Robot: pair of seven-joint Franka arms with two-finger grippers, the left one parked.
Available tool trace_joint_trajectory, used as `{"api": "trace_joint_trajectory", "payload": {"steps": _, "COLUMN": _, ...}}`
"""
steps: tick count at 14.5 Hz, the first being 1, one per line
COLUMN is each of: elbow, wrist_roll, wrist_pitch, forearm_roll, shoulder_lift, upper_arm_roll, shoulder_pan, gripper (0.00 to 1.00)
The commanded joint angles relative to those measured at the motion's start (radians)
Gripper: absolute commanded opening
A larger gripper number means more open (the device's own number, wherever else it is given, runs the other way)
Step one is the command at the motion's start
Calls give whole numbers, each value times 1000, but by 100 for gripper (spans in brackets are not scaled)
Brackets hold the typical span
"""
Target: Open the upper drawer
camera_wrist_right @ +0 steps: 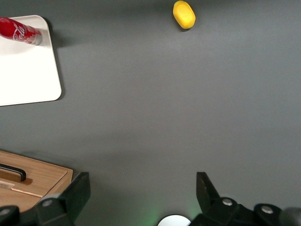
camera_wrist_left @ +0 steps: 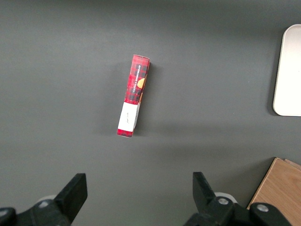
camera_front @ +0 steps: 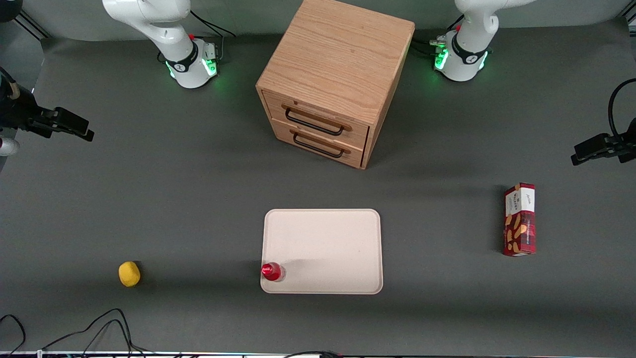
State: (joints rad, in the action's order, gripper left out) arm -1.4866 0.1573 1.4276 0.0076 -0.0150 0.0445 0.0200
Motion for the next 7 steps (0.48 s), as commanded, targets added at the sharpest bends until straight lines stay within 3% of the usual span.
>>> {"api": "trace_joint_trajectory", "payload": {"steps": 1, "elbow": -24, "wrist_roll": 7, "wrist_pitch": 1, "forearm_roll": -15, "shoulder_lift": 20, "upper_arm_roll": -2, "shoulder_pan": 1, "gripper": 100}}
{"api": "trace_joint_trajectory", "payload": {"steps": 7, "elbow": -17, "wrist_roll": -22, "wrist_pitch": 40, "forearm_roll": 15, "shoulder_lift": 6, "upper_arm_roll": 21, "shoulder_pan": -23, "gripper": 100}}
